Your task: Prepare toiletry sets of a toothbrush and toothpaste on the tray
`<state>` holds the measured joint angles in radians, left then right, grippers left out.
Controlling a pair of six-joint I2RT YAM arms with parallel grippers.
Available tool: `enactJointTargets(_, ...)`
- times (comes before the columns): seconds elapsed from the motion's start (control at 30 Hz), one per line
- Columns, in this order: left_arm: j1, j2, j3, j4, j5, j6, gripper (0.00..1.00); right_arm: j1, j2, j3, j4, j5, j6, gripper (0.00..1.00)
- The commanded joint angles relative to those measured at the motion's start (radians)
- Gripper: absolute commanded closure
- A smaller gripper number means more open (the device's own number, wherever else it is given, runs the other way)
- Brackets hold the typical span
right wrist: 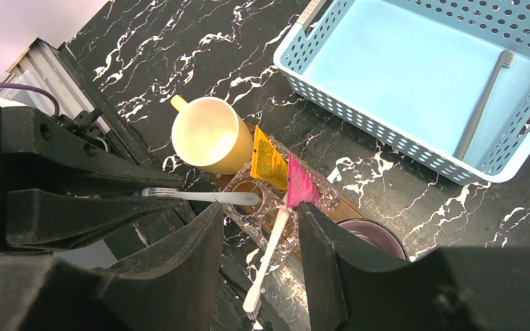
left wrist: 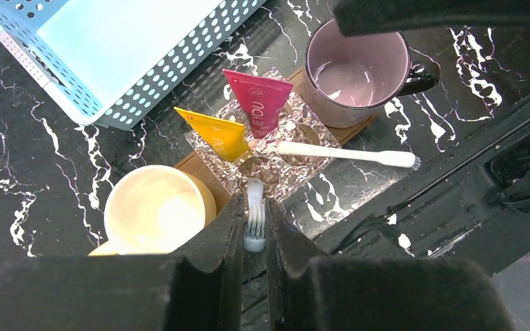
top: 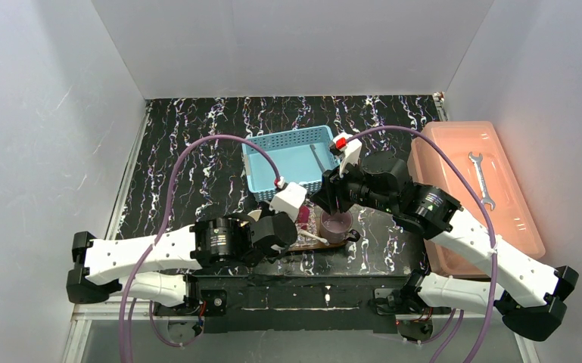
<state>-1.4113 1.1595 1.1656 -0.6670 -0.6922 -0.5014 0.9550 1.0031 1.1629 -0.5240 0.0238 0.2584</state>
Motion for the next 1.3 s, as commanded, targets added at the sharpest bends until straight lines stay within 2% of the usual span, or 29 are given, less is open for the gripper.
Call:
enactJointTargets(0.0, -0.005, -0.068, -0.071, 0.121, -0.053, 0.025, 1.00, -0.001, -0.009, -0.008, 0.041, 0.013, -0.003, 0.48)
enactJointTargets(0.3, -0.005, -0.153, -0.209, 0.268, -0.084, 0.059, 1.00, -0.001, -0.006, -0.010, 0.047, 0.014, 0.002, 0.48)
enactJointTargets(0.6, -0.006, -0.166, -0.284, 0.371, -0.083, 0.088, 1.00, -0.001, -0.001, -0.004, 0.042, 0.016, 0.007, 0.48)
enactJointTargets(1.27, -0.006, -0.156, -0.346, 0.414, -0.092, 0.092, 1.00, -0.001, 0.001, -0.018, 0.045, 0.017, 0.013, 0.48)
